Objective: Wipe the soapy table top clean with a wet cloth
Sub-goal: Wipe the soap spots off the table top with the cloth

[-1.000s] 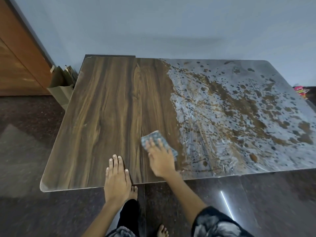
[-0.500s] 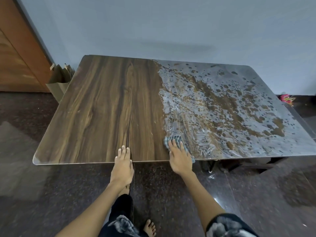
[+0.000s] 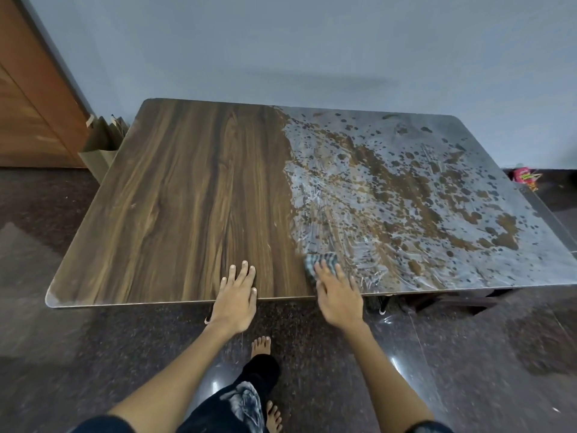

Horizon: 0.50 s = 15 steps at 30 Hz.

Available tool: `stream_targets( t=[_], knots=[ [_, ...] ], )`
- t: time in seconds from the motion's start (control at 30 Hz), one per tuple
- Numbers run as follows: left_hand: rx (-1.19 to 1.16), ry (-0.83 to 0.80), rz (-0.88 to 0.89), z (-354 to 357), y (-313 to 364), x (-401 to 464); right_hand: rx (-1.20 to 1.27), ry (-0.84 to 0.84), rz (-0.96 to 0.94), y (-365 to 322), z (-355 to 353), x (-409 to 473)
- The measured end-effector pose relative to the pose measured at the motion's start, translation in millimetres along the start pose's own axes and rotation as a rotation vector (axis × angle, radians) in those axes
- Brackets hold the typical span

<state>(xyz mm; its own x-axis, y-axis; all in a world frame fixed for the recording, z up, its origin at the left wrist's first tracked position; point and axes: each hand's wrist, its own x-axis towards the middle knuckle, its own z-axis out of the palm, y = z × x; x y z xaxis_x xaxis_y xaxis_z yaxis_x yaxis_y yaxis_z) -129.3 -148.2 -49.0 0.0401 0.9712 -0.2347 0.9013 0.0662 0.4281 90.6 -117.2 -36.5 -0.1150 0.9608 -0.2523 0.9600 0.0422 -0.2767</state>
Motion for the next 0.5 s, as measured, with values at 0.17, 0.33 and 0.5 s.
stream_targets(
  t=[0.17, 0.33, 0.5],
  knots=[
    [0.03, 0.031, -0.001, -1, 5, 23, 0.0, -0.073, 0.021, -27, -16, 66],
    [-0.003, 0.088, -0.03, -12, -5, 58, 0.001, -0.078, -0.34, -70, 7, 56],
    [-0.049, 0.121, -0.06, -22, -17, 94, -0.059, -0.015, -0.263, -34, 13, 13]
  ],
)
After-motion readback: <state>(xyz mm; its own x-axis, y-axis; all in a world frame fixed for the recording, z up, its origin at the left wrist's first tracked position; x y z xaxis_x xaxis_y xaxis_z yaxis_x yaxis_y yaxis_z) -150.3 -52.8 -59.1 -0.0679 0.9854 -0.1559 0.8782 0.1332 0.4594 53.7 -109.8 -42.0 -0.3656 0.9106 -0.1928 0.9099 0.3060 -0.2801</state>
